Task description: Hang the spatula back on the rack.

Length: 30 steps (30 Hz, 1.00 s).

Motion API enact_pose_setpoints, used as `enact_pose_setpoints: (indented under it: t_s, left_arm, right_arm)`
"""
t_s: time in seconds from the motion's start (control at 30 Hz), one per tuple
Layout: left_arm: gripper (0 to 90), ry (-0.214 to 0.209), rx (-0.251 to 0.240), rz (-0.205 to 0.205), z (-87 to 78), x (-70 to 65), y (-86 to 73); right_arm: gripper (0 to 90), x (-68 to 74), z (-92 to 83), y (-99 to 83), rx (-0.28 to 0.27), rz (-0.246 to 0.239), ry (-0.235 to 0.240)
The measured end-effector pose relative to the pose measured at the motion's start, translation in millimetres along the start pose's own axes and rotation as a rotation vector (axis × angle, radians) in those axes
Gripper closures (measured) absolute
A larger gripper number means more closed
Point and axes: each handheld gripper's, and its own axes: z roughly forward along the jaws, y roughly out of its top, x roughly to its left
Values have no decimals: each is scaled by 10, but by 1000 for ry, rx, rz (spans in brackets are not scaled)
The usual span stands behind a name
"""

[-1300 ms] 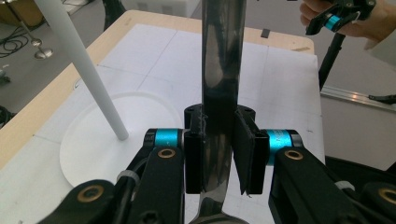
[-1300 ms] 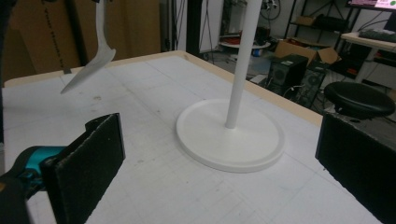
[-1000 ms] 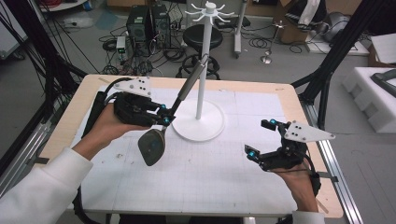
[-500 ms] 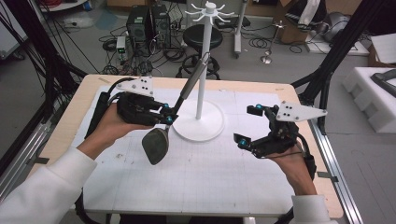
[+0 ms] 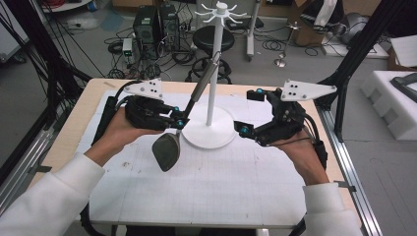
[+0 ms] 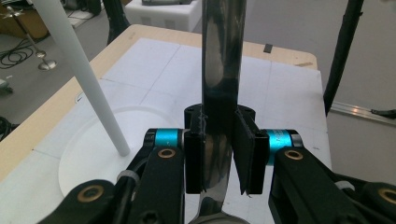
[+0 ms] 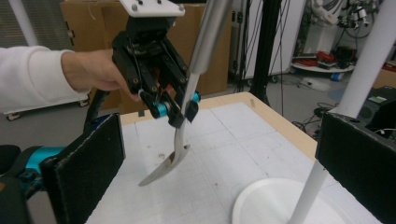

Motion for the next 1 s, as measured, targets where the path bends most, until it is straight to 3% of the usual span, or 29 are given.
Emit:
enact_pose_setpoints:
  t_s: [0.4,0.8,0.87,1.0]
  left_arm:
    - [752,5,-3,-5,38,13,15]
    - [752,11,6,1,25,32,18]
    - [752,15,1,-8,21,35,16]
    - [751,15,-1,-3,6,34,18]
  right_arm:
    - [22,-29,244,302,34,-31,20]
    - [66,-61,397,432,43,-19,51]
    - [153,-57,415,459,50,-23,64]
    - [161,-46,458,509,54,-35,53]
